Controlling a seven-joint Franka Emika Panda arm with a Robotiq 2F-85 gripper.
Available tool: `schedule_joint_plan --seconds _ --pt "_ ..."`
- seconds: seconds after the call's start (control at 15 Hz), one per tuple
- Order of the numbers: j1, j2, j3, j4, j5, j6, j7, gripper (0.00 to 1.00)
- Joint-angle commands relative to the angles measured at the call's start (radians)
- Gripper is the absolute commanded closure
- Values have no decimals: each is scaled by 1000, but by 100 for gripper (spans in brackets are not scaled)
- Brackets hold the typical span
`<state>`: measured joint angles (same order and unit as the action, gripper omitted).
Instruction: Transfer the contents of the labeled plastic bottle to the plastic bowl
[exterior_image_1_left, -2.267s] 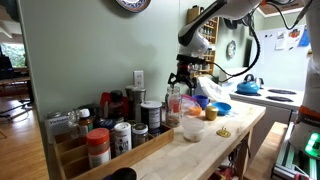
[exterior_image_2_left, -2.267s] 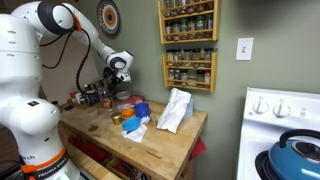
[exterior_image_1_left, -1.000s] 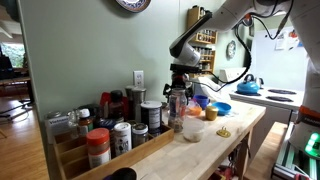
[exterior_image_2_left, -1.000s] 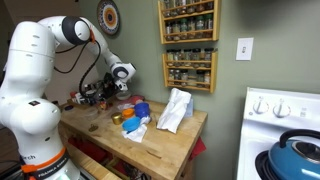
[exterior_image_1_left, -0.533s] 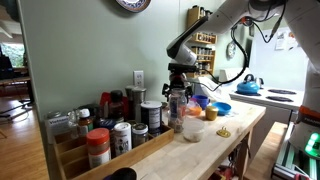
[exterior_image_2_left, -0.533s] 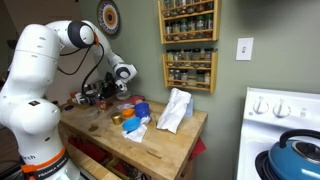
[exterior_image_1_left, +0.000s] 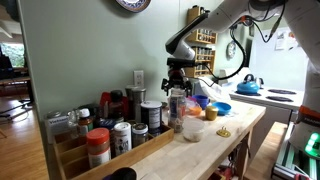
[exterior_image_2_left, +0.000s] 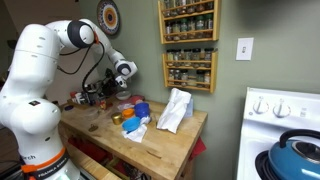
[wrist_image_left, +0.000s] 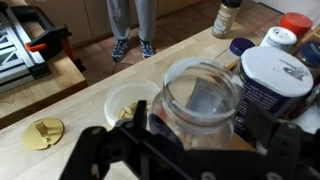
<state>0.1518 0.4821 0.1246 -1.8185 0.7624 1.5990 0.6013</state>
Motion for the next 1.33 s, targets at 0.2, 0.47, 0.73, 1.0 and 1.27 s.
schedule_joint_plan --seconds 0.2,0.47,0.73,1.0,1.27 --pt "41 21 -12 10 -10 -46 27 0" --pt "54 30 -15 8 -17 -37 28 0" --pt "57 35 -22 3 -14 -14 22 0" --pt "55 45 -27 3 -11 -21 21 0" --pt "57 57 -28 4 -9 -14 22 0"
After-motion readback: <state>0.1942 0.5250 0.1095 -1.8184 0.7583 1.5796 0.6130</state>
